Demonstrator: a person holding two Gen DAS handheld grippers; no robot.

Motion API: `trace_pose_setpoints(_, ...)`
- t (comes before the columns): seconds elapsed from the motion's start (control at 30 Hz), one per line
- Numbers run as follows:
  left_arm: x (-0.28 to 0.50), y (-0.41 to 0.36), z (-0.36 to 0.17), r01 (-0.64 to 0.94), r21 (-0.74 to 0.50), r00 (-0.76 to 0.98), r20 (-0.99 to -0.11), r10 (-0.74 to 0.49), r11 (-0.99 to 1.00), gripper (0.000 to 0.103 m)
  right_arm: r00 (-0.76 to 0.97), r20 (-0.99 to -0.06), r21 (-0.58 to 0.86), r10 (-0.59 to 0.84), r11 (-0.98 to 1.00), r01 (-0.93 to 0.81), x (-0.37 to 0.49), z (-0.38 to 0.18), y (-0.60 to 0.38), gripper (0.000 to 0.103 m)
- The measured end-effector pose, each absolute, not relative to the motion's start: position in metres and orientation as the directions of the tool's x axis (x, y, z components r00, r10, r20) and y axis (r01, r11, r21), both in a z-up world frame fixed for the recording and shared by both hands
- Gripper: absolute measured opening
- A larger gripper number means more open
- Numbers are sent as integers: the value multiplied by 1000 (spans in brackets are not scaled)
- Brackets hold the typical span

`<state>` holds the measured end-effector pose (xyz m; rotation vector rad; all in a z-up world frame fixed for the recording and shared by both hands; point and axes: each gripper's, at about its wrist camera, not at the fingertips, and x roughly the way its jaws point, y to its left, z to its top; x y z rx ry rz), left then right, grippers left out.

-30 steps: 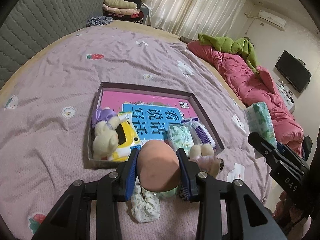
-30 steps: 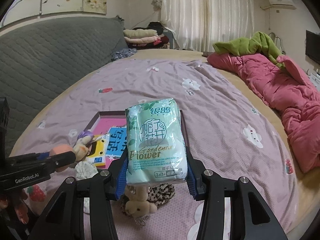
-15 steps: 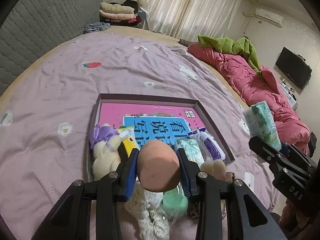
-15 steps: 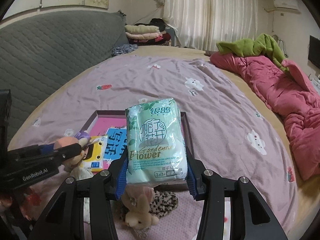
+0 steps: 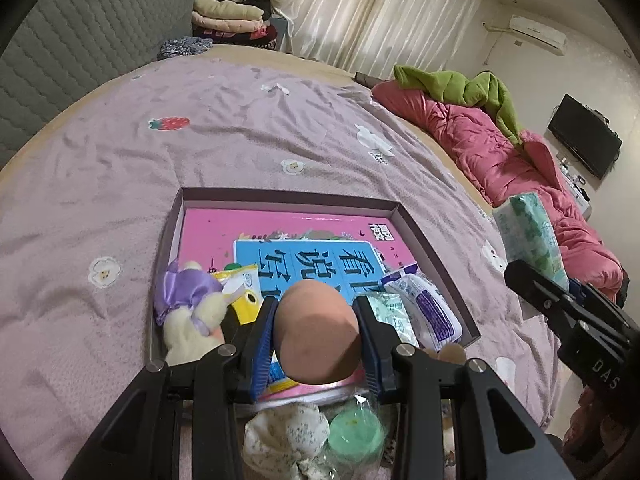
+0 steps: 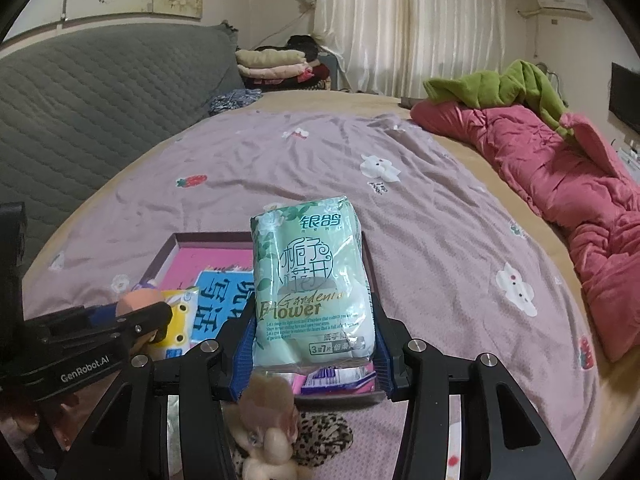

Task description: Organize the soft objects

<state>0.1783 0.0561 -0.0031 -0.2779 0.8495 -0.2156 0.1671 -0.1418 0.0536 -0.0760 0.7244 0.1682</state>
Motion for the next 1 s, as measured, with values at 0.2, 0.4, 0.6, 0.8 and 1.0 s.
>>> trace_pose_setpoints(0.2, 187, 53, -10, 94, -343, 632, -705, -322, 935, 38, 750, -654, -34, 104, 986, -166, 177, 56, -141, 50)
trace_pose_setpoints(0.4, 192, 57, -19, 90, -347, 625, -710, -325, 933, 38, 744, -661, -34, 95, 987, -156, 189, 52, -142, 50)
trace_pose_setpoints(0.6, 201, 56, -34, 82, -351, 601, -730, -327, 933, 38, 739, -669, -59, 82, 985, -162, 199, 43, -134, 50)
trace_pose_setpoints(0.8, 203, 51, -38, 103, -363, 590, -727, -350, 926, 38, 716, -694, -76, 67, 983, -166, 211, 31, -132, 50)
trace_pose_setpoints(1.0, 205, 41, -42, 128, -339, 567, -746, -349, 932, 38, 676, -734, -103, 64, 974, -203, 215, 13, -123, 50)
